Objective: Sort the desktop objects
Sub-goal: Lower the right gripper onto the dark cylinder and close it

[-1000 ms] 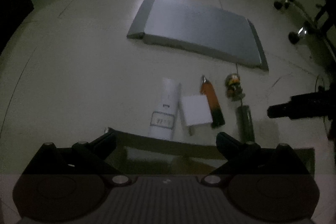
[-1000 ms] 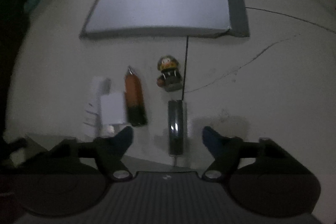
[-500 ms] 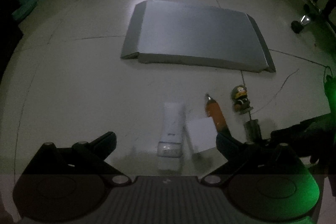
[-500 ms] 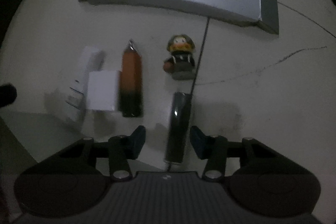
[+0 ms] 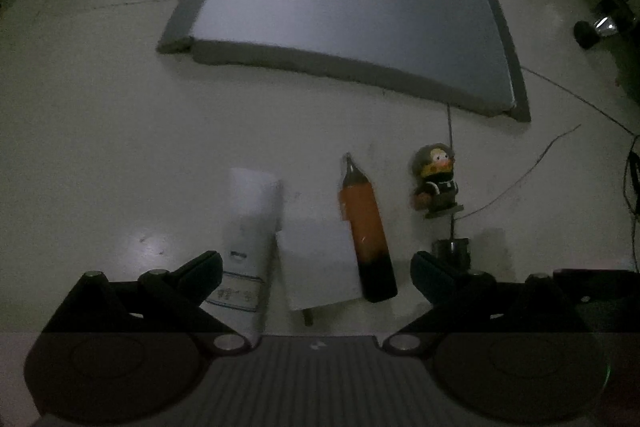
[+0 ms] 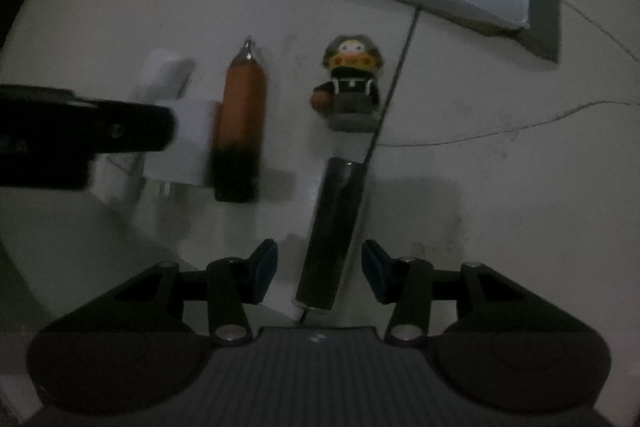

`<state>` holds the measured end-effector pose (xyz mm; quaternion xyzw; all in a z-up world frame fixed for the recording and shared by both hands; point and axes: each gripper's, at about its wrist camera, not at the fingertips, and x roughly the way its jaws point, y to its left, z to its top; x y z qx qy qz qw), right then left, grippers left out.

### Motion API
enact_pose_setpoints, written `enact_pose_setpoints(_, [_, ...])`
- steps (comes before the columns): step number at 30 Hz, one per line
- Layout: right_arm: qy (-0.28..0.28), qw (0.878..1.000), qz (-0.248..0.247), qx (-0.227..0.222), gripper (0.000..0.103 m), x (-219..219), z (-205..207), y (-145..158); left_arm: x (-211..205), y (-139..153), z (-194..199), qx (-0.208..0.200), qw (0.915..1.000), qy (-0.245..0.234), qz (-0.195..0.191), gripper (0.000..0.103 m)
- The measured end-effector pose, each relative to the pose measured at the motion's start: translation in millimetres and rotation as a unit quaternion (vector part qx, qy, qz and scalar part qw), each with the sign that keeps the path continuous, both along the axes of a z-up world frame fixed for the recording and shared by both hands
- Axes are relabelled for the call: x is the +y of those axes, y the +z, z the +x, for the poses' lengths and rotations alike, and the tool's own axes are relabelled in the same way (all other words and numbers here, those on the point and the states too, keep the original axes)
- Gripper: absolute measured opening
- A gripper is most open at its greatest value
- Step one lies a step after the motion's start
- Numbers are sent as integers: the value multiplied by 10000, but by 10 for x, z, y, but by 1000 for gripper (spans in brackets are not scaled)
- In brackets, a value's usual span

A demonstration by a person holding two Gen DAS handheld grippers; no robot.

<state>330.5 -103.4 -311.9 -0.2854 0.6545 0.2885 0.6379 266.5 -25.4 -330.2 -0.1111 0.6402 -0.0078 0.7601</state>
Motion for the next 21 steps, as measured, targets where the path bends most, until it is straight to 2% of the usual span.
enact_pose_setpoints(4, [-76,9999,-122,50,48,-11,83,-89,0,-97,17,15,10000,12,42,101])
enact_pose_setpoints(6, [-14,9998,-201,50,40,4,122,-103,-7,-150,13,91,9999,0,54,101])
enact_pose_setpoints(8, [-38,9997,-229,108,38,10,147,-112,-18,-181,-12,84,9999,48,59,101])
enact_pose_setpoints(10, [111,9989,-446,90,38,54,130,-155,-27,-221,-36,78,9998,104,120,101])
enact_pose_setpoints(12, [584,9953,-772,-3,38,133,56,-208,-17,-249,-49,145,9995,183,195,101])
enact_pose_setpoints(14, [938,9917,-880,-3,38,186,4,-242,11,-261,-58,179,9993,324,82,101])
enact_pose_setpoints(17, [800,9934,-824,36,32,156,71,-254,13,-288,-43,264,9989,374,50,101])
enact_pose_setpoints(21, [738,9946,-723,75,31,89,184,-204,-36,-255,-28,163,9995,239,131,101])
